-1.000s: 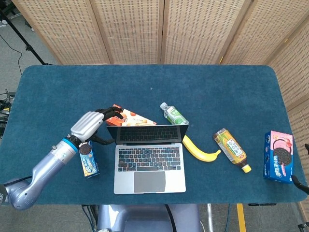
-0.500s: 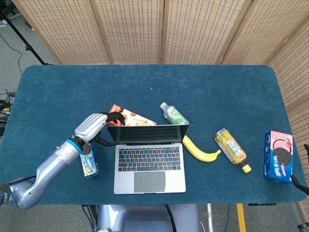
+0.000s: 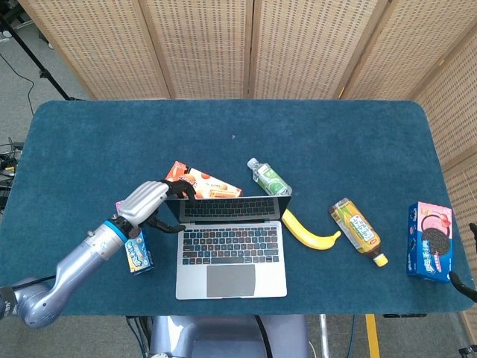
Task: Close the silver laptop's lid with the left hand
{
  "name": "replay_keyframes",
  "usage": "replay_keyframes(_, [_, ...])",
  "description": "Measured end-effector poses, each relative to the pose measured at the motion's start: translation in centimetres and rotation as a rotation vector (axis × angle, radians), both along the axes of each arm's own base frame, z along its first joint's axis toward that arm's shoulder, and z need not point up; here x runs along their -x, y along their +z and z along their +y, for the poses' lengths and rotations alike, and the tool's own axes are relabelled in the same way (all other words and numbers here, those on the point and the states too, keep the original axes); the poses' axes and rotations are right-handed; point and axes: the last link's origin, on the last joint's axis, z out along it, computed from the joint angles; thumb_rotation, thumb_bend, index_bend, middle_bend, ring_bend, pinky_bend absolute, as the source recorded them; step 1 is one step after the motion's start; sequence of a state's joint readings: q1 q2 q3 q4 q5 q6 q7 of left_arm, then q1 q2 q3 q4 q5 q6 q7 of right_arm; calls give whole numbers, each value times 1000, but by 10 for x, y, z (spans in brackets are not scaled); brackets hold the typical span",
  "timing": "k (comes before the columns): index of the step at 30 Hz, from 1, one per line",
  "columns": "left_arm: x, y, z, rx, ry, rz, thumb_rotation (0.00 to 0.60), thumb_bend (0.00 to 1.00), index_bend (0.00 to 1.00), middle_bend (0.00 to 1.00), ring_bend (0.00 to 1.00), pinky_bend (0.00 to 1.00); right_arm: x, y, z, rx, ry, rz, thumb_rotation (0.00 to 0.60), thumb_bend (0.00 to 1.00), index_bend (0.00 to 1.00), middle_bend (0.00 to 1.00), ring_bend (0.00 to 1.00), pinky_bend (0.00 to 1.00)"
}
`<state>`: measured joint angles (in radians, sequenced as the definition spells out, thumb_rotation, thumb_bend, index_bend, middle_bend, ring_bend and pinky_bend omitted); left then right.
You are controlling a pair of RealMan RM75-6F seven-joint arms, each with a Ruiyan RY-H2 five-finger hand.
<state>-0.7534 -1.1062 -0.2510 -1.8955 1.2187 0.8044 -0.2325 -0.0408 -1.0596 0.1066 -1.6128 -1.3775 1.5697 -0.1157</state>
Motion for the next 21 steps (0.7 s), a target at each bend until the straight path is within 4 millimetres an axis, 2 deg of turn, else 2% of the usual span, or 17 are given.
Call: replay_keyframes(21, [-3,-5,-21,43,-18,-30,600,145,432,354,388,290,-1,1,7,6,-11,10,600,237,60,0,0,0])
